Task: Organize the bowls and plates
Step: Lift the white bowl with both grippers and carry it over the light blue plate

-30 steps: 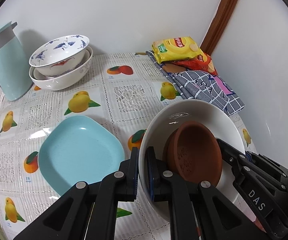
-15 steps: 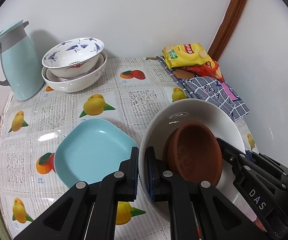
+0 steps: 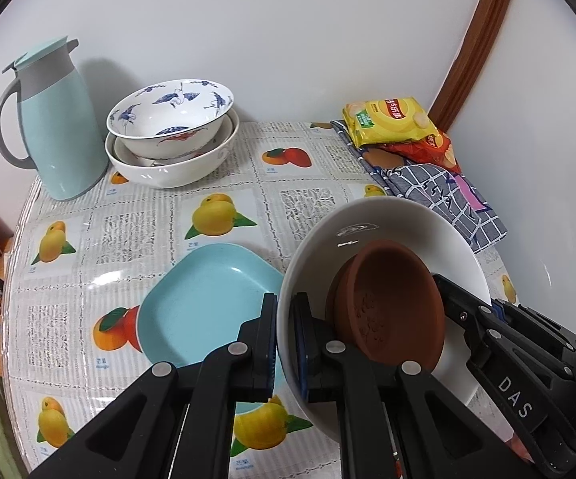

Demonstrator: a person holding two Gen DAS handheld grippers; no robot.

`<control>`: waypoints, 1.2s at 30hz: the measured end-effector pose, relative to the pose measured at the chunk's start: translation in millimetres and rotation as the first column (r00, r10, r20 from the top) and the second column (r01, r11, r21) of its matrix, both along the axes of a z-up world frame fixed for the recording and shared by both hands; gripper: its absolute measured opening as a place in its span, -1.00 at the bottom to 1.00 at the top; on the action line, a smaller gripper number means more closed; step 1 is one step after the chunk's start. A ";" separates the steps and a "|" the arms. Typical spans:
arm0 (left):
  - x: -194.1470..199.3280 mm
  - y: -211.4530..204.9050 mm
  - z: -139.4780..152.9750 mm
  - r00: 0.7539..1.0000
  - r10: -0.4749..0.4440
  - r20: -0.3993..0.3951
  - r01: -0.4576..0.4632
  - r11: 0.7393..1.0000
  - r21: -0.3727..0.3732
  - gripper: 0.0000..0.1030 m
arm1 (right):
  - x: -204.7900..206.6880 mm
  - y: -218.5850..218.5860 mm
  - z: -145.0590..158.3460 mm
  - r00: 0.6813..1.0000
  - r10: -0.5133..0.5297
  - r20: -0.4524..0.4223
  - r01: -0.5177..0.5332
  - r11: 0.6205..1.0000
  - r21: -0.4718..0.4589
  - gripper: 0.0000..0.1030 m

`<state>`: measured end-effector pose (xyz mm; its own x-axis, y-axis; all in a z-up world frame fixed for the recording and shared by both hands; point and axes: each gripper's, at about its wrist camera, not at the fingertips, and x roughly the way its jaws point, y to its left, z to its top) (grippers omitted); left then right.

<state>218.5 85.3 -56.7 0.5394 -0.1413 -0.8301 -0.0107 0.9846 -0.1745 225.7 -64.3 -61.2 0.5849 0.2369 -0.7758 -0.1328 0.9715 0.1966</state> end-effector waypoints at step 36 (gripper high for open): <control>3.3 53.3 -29.7 0.994 0.092 -0.053 -0.093 0.995 -0.019 -0.83 | 18.9 56.1 -29.3 0.994 0.093 -0.055 -0.095 0.995 -0.022 -0.82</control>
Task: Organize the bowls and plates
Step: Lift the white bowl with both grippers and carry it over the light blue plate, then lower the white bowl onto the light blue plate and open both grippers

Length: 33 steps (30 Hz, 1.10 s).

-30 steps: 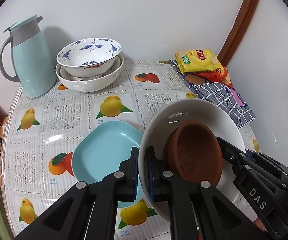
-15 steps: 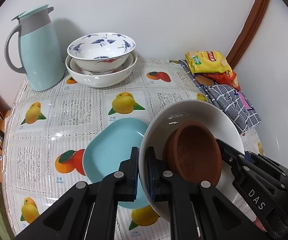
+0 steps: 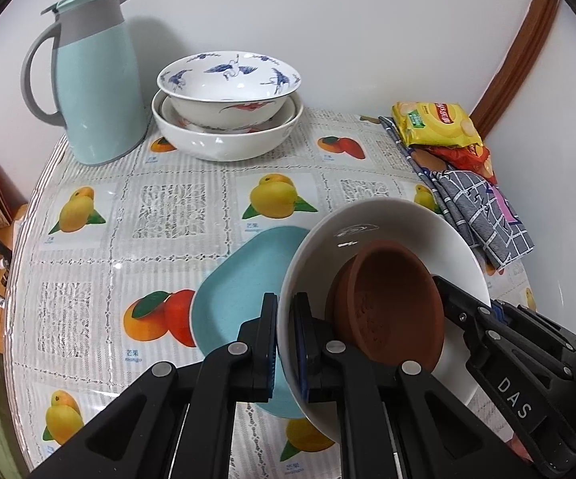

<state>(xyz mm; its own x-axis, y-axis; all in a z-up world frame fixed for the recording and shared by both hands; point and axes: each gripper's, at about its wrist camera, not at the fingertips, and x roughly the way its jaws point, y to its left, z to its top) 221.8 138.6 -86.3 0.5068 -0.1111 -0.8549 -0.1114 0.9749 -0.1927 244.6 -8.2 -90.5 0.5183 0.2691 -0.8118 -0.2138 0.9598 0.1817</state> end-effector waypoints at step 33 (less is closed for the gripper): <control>23.3 32.2 -37.7 0.995 0.057 -0.084 -0.055 0.998 0.022 -0.83 | 35.0 36.6 -40.9 0.995 0.066 -0.080 -0.065 0.998 0.019 -0.82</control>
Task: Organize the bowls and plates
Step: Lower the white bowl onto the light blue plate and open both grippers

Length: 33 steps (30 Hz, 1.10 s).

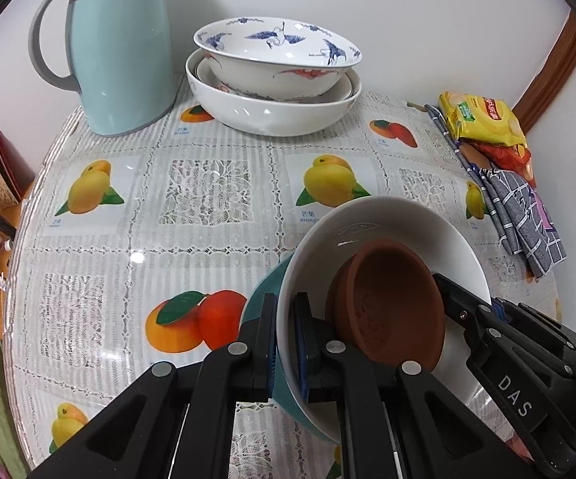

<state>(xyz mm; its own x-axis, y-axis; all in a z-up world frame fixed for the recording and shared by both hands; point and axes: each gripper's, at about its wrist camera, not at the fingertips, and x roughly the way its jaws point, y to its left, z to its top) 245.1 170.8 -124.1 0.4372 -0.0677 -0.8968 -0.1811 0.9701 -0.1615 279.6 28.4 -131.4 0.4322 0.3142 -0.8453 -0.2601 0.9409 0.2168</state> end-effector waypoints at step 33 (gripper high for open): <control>7.5 -0.9 -21.3 0.999 -0.040 -0.003 0.040 0.999 -0.030 -0.75 | 6.3 -10.6 -10.3 0.998 0.068 -0.001 -0.068 0.998 0.007 -0.70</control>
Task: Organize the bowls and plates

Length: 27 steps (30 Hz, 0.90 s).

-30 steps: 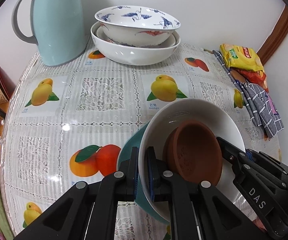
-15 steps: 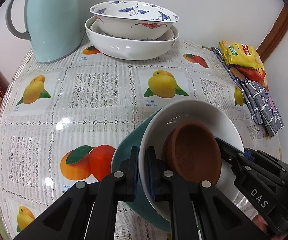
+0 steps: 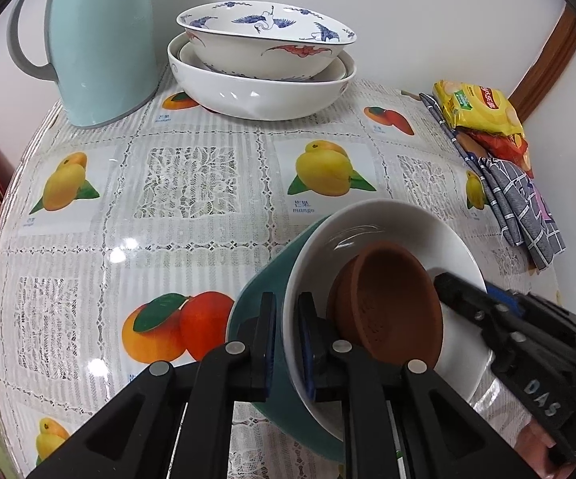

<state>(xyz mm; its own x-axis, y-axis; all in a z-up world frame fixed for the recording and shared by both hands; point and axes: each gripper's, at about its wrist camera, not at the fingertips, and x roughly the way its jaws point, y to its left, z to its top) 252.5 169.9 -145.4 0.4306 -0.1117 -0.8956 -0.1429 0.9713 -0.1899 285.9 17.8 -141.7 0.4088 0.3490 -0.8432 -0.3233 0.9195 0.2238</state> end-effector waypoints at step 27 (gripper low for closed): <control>-93.6 -36.5 91.2 0.984 -0.008 0.175 -0.008 0.996 0.093 0.18 | -89.2 -42.3 63.4 0.991 -0.073 0.113 0.069 0.997 0.042 -0.05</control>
